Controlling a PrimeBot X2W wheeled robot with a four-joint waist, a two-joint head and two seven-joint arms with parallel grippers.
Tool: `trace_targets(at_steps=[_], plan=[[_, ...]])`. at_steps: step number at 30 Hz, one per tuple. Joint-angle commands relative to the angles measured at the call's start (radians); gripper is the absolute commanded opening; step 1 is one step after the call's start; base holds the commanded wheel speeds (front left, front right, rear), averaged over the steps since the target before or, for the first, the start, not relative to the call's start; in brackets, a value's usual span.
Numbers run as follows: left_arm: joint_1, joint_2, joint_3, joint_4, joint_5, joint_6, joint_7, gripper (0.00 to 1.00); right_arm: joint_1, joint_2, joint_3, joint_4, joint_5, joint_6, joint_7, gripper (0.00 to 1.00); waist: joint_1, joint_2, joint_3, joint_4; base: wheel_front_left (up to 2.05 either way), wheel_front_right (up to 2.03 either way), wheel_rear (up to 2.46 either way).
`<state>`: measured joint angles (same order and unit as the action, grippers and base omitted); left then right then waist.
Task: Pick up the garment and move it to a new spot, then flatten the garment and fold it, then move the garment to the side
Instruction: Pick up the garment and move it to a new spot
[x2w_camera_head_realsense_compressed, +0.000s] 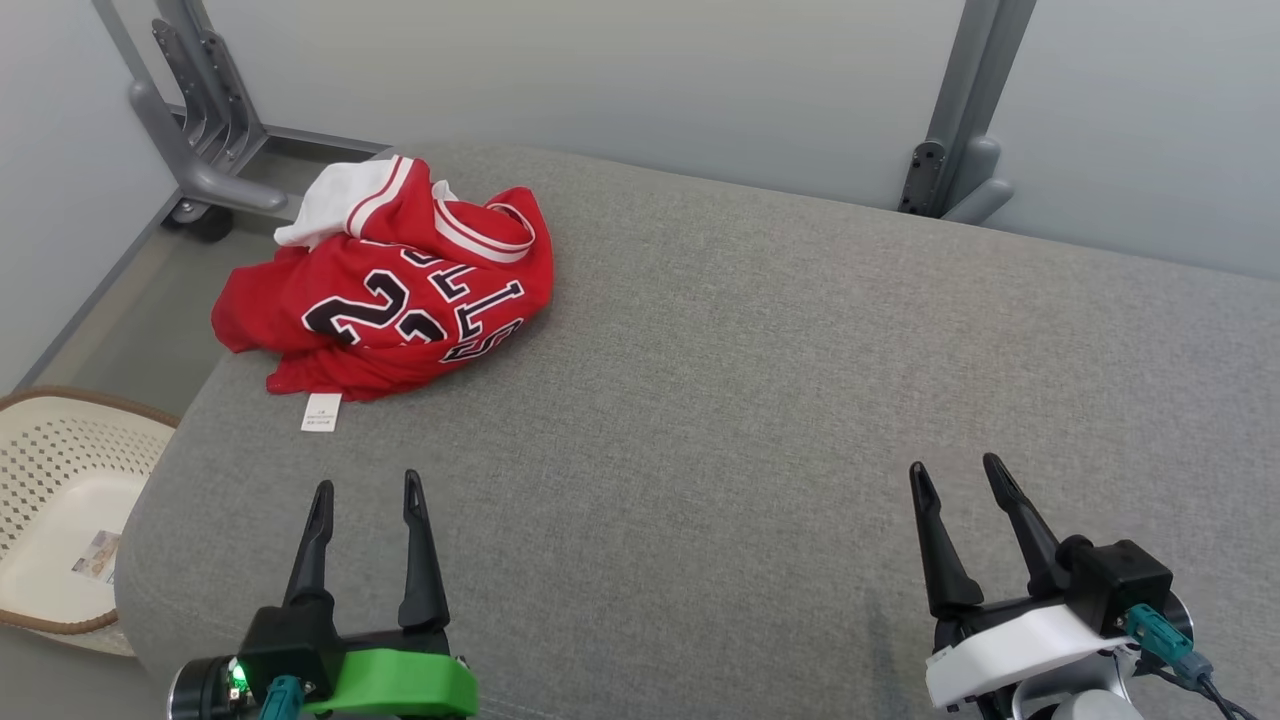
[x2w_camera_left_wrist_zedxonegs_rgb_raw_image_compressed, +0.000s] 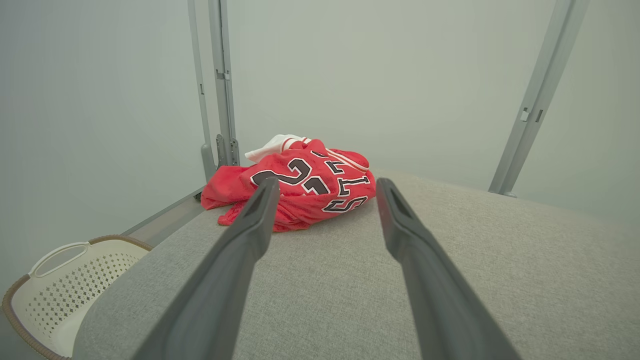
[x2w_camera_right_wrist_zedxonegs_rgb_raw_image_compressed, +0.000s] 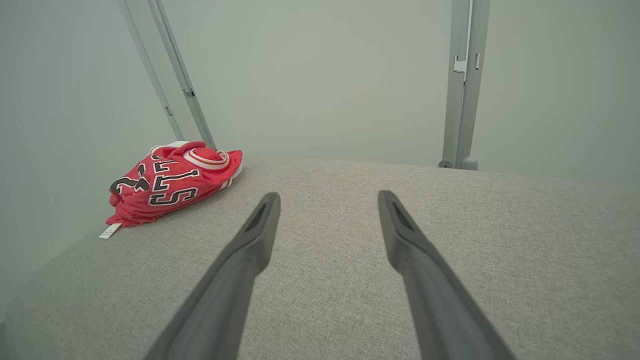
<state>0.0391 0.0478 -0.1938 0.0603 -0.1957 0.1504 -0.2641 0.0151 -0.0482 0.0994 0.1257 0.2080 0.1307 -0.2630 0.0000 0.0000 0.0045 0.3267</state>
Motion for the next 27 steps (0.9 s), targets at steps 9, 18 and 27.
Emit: trace_targets(at_steps=[9,18,27], plan=[[-0.027,0.005,0.024,-0.01,-0.027,0.016,0.0,1.0,-0.024,-0.004,-0.005,0.004,-0.002,0.0,-0.004,1.0,0.0,0.0,0.049,0.01,0.0,0.0,0.0],[-0.222,0.004,0.111,0.059,0.002,-0.024,0.0,1.0,-0.077,-0.004,-0.015,-0.004,-0.037,0.0,-0.004,1.0,0.0,0.0,0.153,-0.016,0.0,0.0,0.0],[-0.563,0.005,0.247,0.304,0.006,-0.12,0.0,1.0,-0.162,-0.004,-0.015,-0.009,-0.088,0.0,-0.004,1.0,0.0,0.0,0.315,-0.046,0.0,0.0,0.0]])
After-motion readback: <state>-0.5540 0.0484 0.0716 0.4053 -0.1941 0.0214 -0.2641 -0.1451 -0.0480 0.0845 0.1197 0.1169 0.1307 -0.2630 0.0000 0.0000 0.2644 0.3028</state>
